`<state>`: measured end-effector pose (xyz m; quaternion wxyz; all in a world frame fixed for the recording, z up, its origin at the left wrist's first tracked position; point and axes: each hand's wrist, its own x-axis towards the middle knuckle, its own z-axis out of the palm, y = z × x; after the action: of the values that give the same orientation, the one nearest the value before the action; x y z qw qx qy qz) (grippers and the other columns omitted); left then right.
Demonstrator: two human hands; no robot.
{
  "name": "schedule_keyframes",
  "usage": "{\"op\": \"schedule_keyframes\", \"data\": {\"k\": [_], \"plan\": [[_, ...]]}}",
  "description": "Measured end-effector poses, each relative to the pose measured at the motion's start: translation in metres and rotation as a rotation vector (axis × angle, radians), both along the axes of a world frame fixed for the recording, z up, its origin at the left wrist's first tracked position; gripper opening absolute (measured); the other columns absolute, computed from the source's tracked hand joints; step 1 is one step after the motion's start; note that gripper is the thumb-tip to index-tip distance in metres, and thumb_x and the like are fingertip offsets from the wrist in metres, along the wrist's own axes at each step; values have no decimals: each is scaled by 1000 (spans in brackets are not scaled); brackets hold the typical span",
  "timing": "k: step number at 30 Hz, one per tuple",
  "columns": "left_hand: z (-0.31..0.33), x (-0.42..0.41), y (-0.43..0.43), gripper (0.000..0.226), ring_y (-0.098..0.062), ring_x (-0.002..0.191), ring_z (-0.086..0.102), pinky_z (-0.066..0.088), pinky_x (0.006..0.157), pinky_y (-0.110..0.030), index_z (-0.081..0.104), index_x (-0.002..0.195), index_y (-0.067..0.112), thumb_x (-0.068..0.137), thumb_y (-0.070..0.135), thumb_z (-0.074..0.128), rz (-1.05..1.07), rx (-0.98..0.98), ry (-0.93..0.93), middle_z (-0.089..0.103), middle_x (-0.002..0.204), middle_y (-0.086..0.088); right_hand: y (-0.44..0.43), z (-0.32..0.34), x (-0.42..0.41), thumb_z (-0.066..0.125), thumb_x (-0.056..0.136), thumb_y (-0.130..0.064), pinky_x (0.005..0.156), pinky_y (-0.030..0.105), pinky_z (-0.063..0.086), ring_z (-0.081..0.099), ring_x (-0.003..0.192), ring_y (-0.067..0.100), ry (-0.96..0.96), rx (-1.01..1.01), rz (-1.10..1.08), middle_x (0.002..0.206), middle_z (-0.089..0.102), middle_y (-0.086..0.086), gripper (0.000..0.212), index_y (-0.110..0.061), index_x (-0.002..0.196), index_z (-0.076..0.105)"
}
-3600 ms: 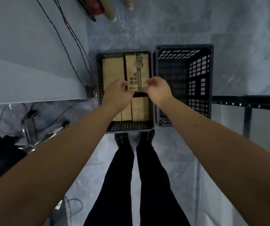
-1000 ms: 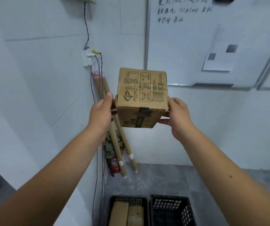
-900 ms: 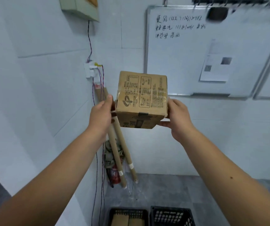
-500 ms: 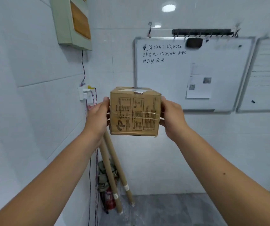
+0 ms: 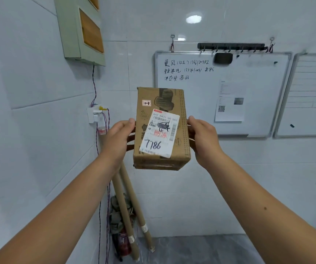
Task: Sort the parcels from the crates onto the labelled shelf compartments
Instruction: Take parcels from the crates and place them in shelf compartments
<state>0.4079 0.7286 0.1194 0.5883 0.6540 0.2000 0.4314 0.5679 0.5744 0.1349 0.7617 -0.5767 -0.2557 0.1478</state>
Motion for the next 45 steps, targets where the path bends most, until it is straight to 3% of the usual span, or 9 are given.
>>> {"op": "schedule_keyframes", "data": {"k": [5, 9, 17, 24, 29, 35, 37, 42, 45], "plan": [[2, 5, -1, 29, -21, 109, 73, 57, 87, -37, 67, 124, 16, 107, 35, 55, -49, 28, -38, 78, 113, -1, 2, 0, 6, 57, 104, -27, 67, 32, 50, 59, 76, 19, -27, 58, 43, 83, 68, 7, 26, -7, 91, 67], [2, 8, -2, 23, -16, 106, 74, 56, 85, -33, 67, 126, 19, 105, 25, 59, -31, 60, -16, 78, 112, 1, 2, -2, 10, 57, 105, -27, 64, 26, 53, 62, 76, 15, -50, 47, 68, 83, 71, 4, 27, -9, 88, 69], [-2, 16, -8, 22, -15, 104, 74, 57, 75, -29, 68, 123, 19, 104, 13, 59, -46, 31, 1, 78, 112, 0, -10, -12, 19, 57, 104, -31, 88, 44, 58, 71, 99, 22, -59, -32, 67, 106, 79, 5, 27, -13, 116, 74], [-8, 32, -19, 22, -15, 103, 74, 58, 81, -39, 70, 120, 22, 103, 13, 59, -180, -12, -5, 79, 109, 4, -42, -21, 9, 68, 98, -18, 84, 47, 60, 73, 105, 21, -106, -55, -7, 113, 78, 1, 26, -24, 123, 69], [-1, 47, -37, 21, -14, 101, 73, 56, 79, -35, 69, 118, 22, 101, 12, 61, -350, -13, -25, 77, 110, 3, -78, -13, -11, 72, 95, -20, 86, 49, 61, 76, 102, 22, -136, -76, -170, 111, 79, 0, 29, -23, 124, 66], [0, 53, -89, 17, -18, 109, 71, 57, 94, -44, 67, 118, 24, 103, 20, 60, -599, 25, -3, 77, 110, 6, -138, -15, -52, 76, 90, -15, 88, 51, 62, 78, 96, 20, -104, -72, -464, 110, 79, 1, 42, -18, 129, 62], [-5, 50, -111, 19, -18, 108, 71, 57, 96, -45, 68, 120, 23, 103, 22, 60, -679, 29, 14, 78, 110, 7, -161, -21, -71, 75, 92, -13, 88, 51, 63, 78, 93, 20, -77, -78, -560, 105, 80, 1, 35, -16, 125, 64], [-24, 39, -172, 19, -20, 104, 73, 57, 94, -44, 70, 116, 23, 100, 19, 62, -899, 9, 48, 79, 106, 7, -224, -36, -133, 75, 92, -12, 75, 36, 62, 79, 88, 17, -20, -111, -788, 104, 80, 3, 29, -13, 120, 67], [-34, 27, -217, 16, -21, 101, 74, 58, 88, -43, 70, 113, 21, 98, 17, 64, -1035, 6, 84, 80, 102, 5, -268, -47, -178, 76, 91, -10, 74, 38, 62, 79, 90, 22, 12, -132, -933, 105, 80, 6, 31, -12, 120, 66]]}}
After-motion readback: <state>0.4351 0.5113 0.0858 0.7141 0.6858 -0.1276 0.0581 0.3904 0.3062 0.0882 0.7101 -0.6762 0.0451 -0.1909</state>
